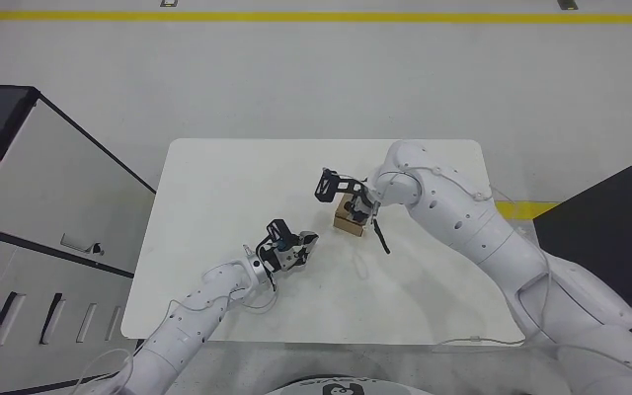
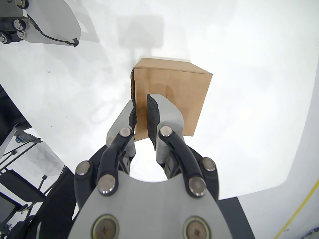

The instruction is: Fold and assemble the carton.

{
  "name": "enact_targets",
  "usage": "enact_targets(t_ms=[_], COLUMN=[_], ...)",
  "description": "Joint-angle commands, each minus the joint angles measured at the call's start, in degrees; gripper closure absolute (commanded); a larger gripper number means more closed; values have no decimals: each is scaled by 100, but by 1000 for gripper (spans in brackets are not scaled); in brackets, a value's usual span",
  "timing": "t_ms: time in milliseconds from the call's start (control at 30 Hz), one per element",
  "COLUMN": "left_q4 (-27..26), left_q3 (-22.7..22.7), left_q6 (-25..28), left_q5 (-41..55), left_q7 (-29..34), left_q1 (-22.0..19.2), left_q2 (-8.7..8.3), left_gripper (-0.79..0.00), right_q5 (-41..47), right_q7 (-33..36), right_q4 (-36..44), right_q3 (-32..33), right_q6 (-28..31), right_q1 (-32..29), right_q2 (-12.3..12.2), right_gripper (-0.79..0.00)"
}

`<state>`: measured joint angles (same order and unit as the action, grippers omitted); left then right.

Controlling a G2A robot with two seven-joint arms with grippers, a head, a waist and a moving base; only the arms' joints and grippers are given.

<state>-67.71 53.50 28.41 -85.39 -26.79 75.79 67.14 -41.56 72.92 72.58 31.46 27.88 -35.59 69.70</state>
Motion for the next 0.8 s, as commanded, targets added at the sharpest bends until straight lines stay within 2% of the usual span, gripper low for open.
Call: enact_targets(t_ms=[0,433,667,767], left_q4=[4,1,1,7], left_q3=[6,32,34,26], left_q6=[-5,-8,-4,3], left_q5=[3,-11,-12,-19], left_q7=[-5,-3,-17,-19], left_q1=[3,20,25,20], left_q2=[-1,-5,-4,-1], left_gripper=[0,0,0,0], right_q5=[28,118,388,451], right_q7=[3,-74,-180,-229], right_q4=[-17,-205,-294,-335], right_q3=[-6,-30,207,275], right_q6=[3,-58,-181,-251], right_q1=[0,12,23,4], right_q2=[9,76,44,34], right_gripper=[-117,-108,-58,0])
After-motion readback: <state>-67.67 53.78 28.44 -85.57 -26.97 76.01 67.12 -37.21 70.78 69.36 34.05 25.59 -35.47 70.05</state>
